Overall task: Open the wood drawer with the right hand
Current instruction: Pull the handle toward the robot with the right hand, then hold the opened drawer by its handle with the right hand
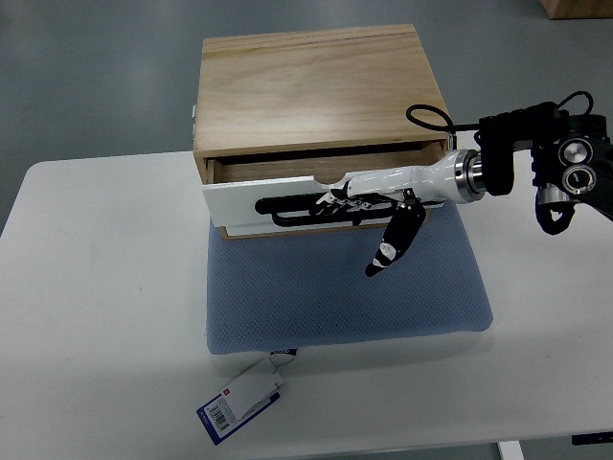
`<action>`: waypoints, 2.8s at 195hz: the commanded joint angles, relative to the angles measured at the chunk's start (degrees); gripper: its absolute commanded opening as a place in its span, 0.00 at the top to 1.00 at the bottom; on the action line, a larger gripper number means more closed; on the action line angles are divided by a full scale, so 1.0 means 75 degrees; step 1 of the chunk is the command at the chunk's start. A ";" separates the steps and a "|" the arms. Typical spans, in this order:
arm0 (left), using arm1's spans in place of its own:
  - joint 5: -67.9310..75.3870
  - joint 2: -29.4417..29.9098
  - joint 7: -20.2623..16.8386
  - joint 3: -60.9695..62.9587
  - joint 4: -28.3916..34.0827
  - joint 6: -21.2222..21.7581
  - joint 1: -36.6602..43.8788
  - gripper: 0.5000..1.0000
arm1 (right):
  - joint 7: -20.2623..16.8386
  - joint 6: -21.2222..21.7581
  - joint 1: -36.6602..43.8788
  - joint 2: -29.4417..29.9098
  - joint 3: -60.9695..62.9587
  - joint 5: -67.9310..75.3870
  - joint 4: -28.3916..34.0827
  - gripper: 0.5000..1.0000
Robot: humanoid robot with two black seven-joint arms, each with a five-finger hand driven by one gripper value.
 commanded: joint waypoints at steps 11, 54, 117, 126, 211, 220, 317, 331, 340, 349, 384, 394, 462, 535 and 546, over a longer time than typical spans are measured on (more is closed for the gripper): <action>0.0000 0.0000 0.0000 0.0002 -0.0002 0.0000 0.0000 0.00 | 0.0012 -0.0002 -0.0192 -0.0143 0.0001 0.0005 0.0235 0.15; 0.0000 0.0000 0.0000 0.0002 -0.0002 0.0000 0.0000 0.00 | 0.0012 -0.0002 -0.0368 -0.0237 0.0001 0.0005 0.0516 0.15; 0.0000 0.0000 0.0000 0.0002 -0.0002 0.0000 0.0000 0.00 | 0.0000 -0.0002 -0.0368 -0.0354 0.0013 0.0087 0.0692 0.15; 0.0000 0.0000 0.0000 0.0002 -0.0002 0.0000 0.0000 0.00 | 0.0000 -0.0002 -0.0357 -0.0389 0.0013 0.0145 0.0751 0.15; 0.0000 0.0000 0.0000 0.0002 -0.0002 0.0000 0.0000 0.00 | -0.0012 -0.0002 -0.0310 -0.0412 0.0025 0.0157 0.0739 0.15; 0.0000 0.0000 0.0000 0.0002 -0.0002 0.0000 0.0000 0.00 | -0.0012 -0.0002 -0.0310 -0.0389 0.0025 0.0157 0.0739 0.15; 0.0000 0.0000 0.0000 0.0002 -0.0002 0.0000 0.0000 0.00 | 0.0000 -0.0813 -0.0368 -0.0307 -0.0010 0.0063 0.0692 0.16; 0.0000 0.0000 0.0000 0.0002 -0.0002 0.0000 0.0000 0.00 | 0.0000 -0.0860 -0.0380 -0.0283 -0.0010 0.0052 0.0692 0.16; 0.0000 0.0000 0.0000 0.0002 -0.0002 0.0000 -0.0011 0.00 | 0.0000 -0.0848 -0.0380 -0.0283 -0.0010 0.0052 0.0692 0.16; 0.0000 0.0000 0.0000 0.0002 -0.0002 0.0000 0.0000 0.00 | 0.0000 -0.0848 -0.0380 -0.0283 -0.0010 0.0052 0.0692 0.16; 0.0000 0.0000 0.0000 0.0002 -0.0002 0.0000 0.0000 0.00 | 0.0012 -0.0871 -0.0392 -0.0307 0.0001 0.0063 0.0692 0.16; 0.0000 0.0000 0.0000 0.0002 -0.0002 0.0000 0.0000 0.00 | 0.0023 -0.0895 -0.0427 -0.0307 0.0001 0.0052 0.0692 0.16; 0.0000 0.0000 0.0000 0.0002 -0.0002 0.0000 0.0000 0.00 | 0.0094 -0.1340 -0.0661 -0.0330 0.0048 0.0063 0.0692 0.16; 0.0000 0.0000 0.0000 0.0002 -0.0002 0.0000 0.0000 0.00 | 0.0281 -0.1410 -0.0779 -0.0330 0.0060 0.0063 0.0704 0.16; 0.0000 0.0000 0.0000 0.0002 -0.0002 0.0000 0.0000 0.00 | 0.0293 -0.1457 -0.0779 -0.0319 0.0072 0.0063 0.0704 0.16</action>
